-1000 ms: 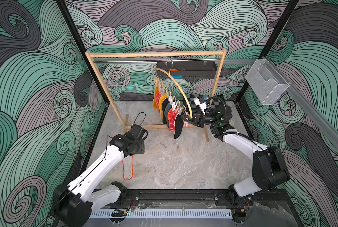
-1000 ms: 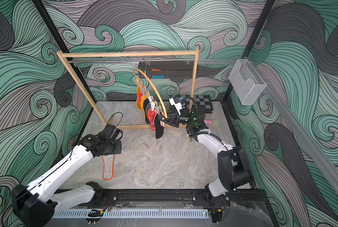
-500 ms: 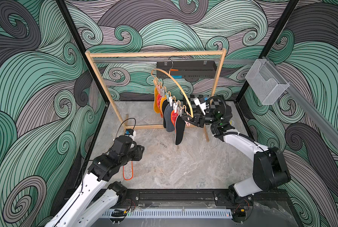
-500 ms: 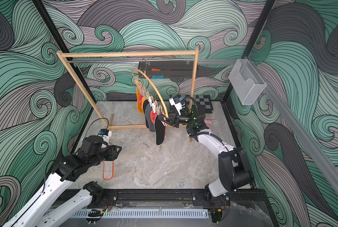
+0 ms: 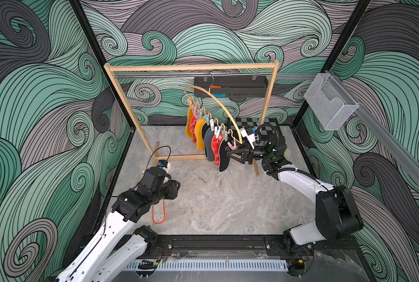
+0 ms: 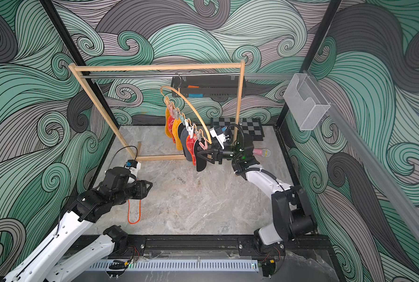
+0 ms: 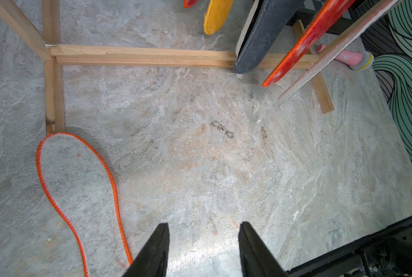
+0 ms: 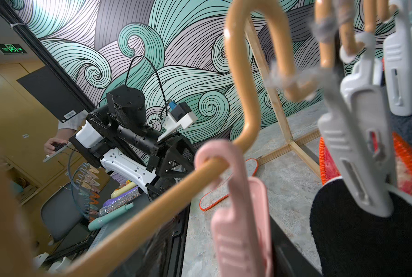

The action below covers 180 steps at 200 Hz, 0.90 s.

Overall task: Take the shoe insoles off the hanger
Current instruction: Remove the insole from the hanger.

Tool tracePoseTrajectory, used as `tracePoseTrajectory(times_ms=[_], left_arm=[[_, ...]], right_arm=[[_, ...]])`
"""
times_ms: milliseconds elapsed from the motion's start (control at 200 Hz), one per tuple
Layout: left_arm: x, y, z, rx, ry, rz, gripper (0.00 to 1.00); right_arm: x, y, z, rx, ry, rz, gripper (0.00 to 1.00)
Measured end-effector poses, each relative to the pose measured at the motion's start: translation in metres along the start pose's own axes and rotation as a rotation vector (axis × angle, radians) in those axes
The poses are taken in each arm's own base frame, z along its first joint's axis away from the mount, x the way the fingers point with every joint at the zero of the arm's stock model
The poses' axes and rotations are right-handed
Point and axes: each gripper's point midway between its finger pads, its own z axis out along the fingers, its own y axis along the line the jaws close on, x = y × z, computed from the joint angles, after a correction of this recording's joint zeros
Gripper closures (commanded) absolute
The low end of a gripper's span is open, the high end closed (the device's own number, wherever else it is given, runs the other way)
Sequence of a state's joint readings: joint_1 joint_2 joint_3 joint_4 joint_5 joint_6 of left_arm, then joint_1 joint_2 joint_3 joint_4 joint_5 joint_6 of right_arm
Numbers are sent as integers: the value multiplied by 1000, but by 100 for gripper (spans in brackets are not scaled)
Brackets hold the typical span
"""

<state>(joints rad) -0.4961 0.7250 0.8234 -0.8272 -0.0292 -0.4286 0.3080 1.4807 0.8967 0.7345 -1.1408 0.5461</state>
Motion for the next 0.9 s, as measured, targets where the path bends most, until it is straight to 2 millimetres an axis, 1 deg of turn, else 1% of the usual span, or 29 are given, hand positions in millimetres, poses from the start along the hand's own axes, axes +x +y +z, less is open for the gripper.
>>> tracePoseTrajectory(times_ms=[370, 570, 685, 771, 901], left_arm=[[0, -6, 0, 28, 1, 15, 51], [0, -13, -1, 68, 2, 29, 51], [-4, -26, 2, 136, -5, 32, 50], [-8, -40, 7, 203, 0, 26, 50], [-18, -72, 28, 296, 18, 55, 45]], right_arm=[[36, -21, -14, 128, -3, -117, 40], [51, -33, -28, 241, -20, -145, 40], [67, -40, -41, 339, -36, -124, 41], [80, -45, -54, 435, -58, -95, 41], [98, -46, -75, 564, -93, -65, 41]])
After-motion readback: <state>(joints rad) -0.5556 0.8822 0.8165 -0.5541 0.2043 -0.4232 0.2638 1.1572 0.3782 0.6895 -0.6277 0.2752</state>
